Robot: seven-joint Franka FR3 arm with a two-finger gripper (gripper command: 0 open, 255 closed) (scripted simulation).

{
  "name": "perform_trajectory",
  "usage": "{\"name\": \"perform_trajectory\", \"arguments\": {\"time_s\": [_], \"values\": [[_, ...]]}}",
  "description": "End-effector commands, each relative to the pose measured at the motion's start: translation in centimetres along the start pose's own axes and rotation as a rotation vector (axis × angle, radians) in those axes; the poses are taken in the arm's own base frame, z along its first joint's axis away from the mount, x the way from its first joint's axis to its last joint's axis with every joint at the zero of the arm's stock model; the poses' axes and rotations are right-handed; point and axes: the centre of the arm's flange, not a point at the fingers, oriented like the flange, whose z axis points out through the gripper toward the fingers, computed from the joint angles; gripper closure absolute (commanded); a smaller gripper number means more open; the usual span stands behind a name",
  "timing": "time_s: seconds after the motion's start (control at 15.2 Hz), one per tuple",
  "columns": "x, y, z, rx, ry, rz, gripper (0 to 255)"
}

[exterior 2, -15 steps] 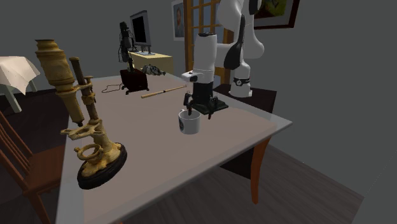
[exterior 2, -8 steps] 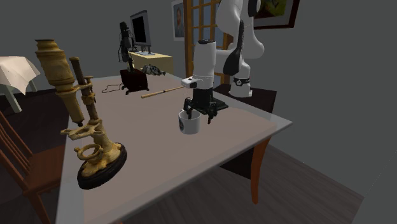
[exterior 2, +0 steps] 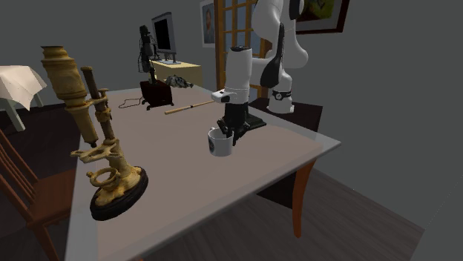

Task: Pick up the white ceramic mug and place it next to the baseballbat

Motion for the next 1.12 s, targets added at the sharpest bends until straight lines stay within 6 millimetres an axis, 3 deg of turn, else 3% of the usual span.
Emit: {"name": "perform_trajectory", "arguments": {"time_s": [0.0,0.33,1.06], "values": [[0.0,0.0,0.0,0.0,0.0,0.0,255],[0.0,0.0,0.0,0.0,0.0,0.0,255],[0.4,0.4,-5.8,0.0,0.0,0.0,255]]}}
